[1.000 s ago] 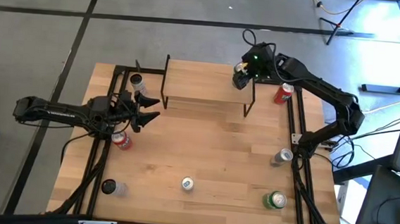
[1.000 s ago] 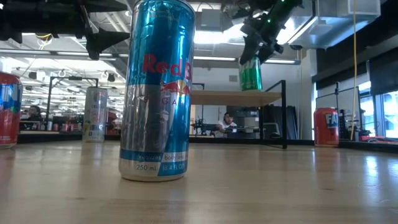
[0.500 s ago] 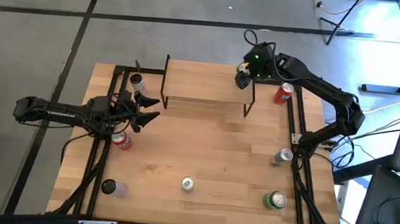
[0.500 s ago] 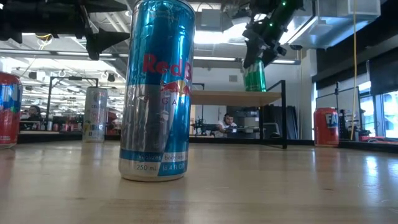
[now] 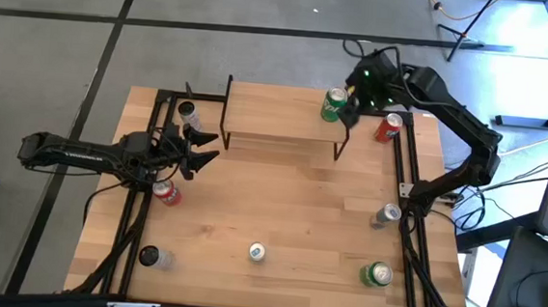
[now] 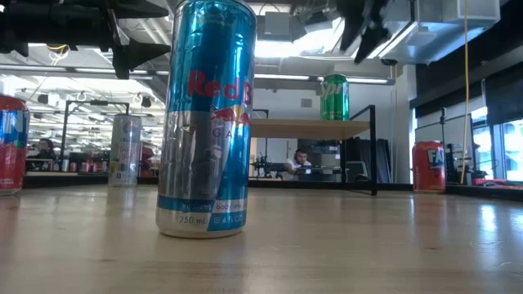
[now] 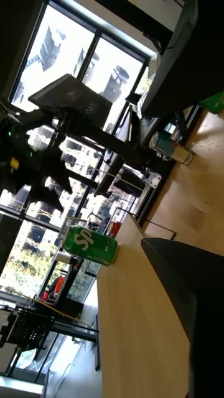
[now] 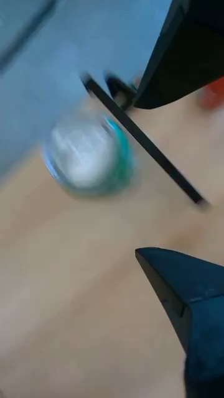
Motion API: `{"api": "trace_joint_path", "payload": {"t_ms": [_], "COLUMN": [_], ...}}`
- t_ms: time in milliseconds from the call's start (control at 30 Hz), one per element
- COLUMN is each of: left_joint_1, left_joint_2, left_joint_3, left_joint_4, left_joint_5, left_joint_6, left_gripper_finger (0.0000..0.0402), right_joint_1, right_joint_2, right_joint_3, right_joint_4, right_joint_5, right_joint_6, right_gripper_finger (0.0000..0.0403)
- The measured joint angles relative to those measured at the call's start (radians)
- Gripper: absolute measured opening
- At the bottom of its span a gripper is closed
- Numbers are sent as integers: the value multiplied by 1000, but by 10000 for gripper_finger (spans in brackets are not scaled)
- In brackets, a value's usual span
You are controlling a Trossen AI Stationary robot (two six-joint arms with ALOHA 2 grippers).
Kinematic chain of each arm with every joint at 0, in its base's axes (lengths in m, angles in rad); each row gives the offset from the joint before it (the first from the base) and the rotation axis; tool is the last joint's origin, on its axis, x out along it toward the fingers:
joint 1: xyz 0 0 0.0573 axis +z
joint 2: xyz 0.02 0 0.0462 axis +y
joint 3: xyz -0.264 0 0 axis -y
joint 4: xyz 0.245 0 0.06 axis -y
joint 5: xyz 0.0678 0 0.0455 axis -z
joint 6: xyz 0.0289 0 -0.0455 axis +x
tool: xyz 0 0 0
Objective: Place canned beverage on shelf
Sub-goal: Put the green soda can on the shelf aligned with the other green soda can
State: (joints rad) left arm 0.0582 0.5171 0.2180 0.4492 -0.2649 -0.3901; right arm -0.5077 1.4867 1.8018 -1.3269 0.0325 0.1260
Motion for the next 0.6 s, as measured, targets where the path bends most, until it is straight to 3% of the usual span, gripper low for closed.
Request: {"api": "trace_joint_path", "payload": {"t_ms": [200, 400, 600], "left_joint_1": [0, -16, -88], "left_joint_2": [0, 0, 11], "left_joint_3": [0, 0, 4], "left_joint_4": [0, 5, 10], "left_joint_5": [45, 49, 47], "left_joint_6": [-1, -110, -151], "left_gripper_finger": [327, 327, 327], "right_joint_1": [245, 559, 844], "right_joint_2": [-55, -65, -64], "right_joint_3": [36, 36, 35], "right_joint_4": [-170, -200, -210], "right_joint_5": [-42, -15, 80], "right_joint_6": [171, 339, 550], "right_gripper_finger": [362, 362, 362]}}
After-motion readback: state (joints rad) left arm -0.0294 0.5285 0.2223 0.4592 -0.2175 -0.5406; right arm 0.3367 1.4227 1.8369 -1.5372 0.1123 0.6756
